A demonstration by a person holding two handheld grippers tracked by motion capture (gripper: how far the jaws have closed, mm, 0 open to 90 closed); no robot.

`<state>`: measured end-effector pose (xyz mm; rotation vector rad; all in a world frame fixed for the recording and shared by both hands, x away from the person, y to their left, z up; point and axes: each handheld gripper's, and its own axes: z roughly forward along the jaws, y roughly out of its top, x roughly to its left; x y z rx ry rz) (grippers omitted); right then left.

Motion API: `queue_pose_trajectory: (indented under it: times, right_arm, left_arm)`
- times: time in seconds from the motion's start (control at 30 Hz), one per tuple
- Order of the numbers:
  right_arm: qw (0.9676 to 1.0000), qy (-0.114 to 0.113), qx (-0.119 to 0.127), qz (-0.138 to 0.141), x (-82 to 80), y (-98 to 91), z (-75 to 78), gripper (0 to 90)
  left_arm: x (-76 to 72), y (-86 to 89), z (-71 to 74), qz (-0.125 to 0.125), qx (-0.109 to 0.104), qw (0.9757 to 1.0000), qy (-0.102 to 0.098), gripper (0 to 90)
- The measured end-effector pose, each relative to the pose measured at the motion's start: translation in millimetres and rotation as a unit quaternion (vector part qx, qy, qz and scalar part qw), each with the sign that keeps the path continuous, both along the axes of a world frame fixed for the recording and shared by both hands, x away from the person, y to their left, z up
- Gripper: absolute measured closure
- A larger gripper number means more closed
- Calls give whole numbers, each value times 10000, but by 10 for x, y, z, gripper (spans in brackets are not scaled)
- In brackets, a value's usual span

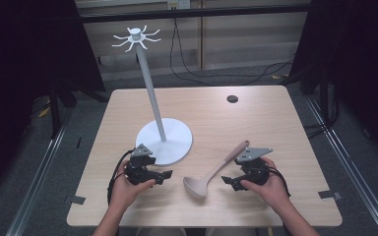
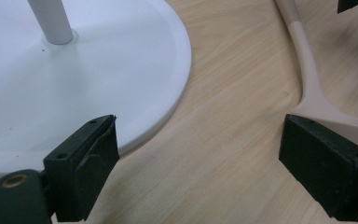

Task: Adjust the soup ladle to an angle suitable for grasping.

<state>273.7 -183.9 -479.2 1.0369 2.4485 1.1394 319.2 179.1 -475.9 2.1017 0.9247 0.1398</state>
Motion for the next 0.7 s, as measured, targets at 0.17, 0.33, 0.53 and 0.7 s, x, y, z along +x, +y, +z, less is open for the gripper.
queue_pose_trajectory:
  times: [0.17,0.33,0.53,0.7]
  right_arm:
    - [9998,-60,-33,186,-7,76,15,283]
    - [9992,-59,-181,351,-7,136,-15,376]
    - [9984,-79,-125,540,-19,221,-16,554]
    - [9966,-34,-188,806,-38,341,-16,757]
  left_arm:
    - [-17,11,-2,1,2,10000,-4,116]
    - [-30,13,-5,-4,19,10000,31,115]
    - [-41,36,-9,42,12,10000,33,116]
    - [-41,54,-12,73,-15,10000,43,116]
